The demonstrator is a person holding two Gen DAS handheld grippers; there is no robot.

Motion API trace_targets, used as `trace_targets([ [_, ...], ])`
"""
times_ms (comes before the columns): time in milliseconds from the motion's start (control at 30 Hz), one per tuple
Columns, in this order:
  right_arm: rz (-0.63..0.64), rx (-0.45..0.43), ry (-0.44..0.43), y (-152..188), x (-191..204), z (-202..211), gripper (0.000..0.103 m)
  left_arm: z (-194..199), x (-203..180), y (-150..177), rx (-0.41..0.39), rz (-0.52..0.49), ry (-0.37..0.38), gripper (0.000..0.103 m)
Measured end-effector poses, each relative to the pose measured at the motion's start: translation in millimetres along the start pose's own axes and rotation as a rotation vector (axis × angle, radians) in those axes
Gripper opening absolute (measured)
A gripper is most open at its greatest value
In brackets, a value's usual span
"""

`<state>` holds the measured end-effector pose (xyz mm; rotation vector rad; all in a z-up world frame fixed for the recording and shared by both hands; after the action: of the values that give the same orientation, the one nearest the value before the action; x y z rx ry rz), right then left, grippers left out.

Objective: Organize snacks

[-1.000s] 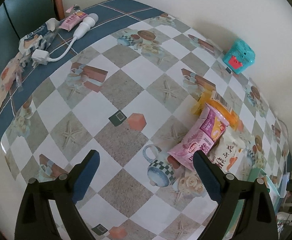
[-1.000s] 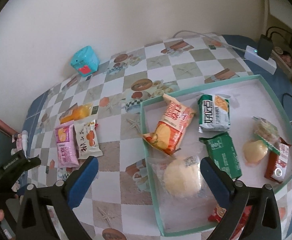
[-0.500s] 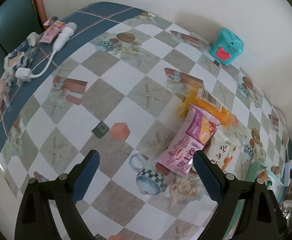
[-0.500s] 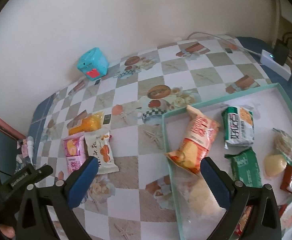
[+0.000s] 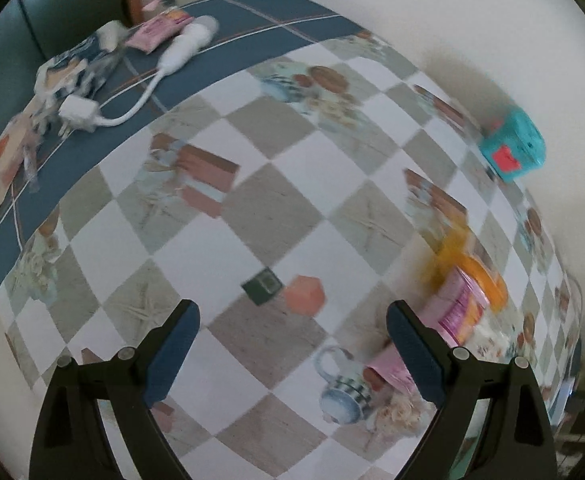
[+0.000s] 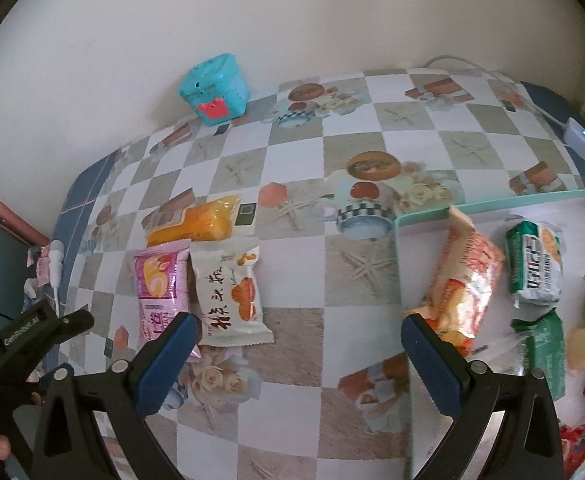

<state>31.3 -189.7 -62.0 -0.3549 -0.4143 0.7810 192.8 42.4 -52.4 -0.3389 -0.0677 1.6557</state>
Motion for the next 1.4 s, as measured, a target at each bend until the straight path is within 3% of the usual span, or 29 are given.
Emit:
trace_targets([
  [200, 0.016, 0.014, -0.007, -2.8, 15.5, -11.8, 0.103, -5.2, 4.9, -5.6, 0.010, 0.008, 0.003, 0.095],
  [733, 0.050, 0.059, 0.009, -4.7, 30.6, -50.2, 0.103, -35.9, -33.2, 2.0, 0.094, -0.096, 0.035, 0.095],
  [900, 0.068, 0.072, 0.009, -3.8, 34.7, -62.0, 0.103, -38.1, -34.4, -0.6, 0.083, -0.093, 0.015, 0.095],
  [1400, 0.144, 0.064, 0.092, -0.3, 40.3, -80.7, 0.103, -36.0, -63.3, 9.2, 0.081, -0.195, 0.055, 0.095],
])
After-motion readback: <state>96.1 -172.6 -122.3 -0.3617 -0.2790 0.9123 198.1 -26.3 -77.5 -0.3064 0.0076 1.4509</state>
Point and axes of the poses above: each gripper's, at about its wrist camera, not at the fingertips, and z roughly against the way its jaws point, x to its left, y to its underside, the point moved 3 cm from there along -z, roughly the way its jaws point, and after that the axes turned 3 degrees about z, right-handed, at the moved point
